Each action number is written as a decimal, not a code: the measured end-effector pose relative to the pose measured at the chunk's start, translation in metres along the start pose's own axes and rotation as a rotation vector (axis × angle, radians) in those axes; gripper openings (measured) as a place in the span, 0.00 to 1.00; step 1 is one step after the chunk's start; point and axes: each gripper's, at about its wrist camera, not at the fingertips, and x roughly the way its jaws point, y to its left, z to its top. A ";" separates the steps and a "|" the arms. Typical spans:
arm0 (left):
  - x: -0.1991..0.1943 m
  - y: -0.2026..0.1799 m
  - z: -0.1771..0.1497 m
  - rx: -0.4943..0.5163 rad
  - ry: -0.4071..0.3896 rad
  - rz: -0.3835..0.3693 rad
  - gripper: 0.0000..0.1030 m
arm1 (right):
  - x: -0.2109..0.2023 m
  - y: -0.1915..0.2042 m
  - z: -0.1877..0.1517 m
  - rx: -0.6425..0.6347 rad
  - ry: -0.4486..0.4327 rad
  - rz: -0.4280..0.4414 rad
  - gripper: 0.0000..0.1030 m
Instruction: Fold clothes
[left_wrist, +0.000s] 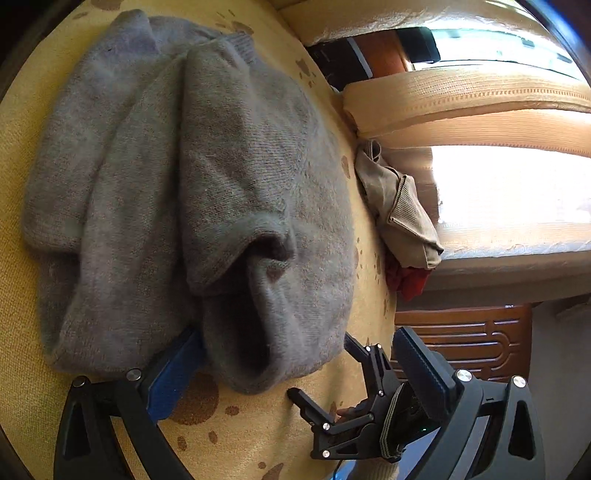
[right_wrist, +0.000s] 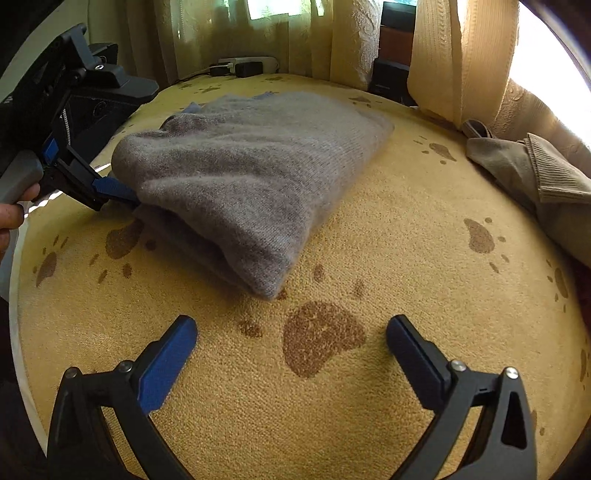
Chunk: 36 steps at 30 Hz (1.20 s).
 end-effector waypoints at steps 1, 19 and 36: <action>0.003 -0.005 0.001 0.002 0.005 -0.018 1.00 | 0.000 0.000 0.000 0.000 0.000 0.000 1.00; 0.008 -0.018 0.027 0.000 -0.029 -0.071 1.00 | -0.017 0.024 -0.002 -0.157 -0.095 -0.127 0.88; -0.012 -0.024 0.053 0.051 -0.022 -0.122 1.00 | 0.025 0.147 0.038 -0.948 -0.397 -0.537 0.87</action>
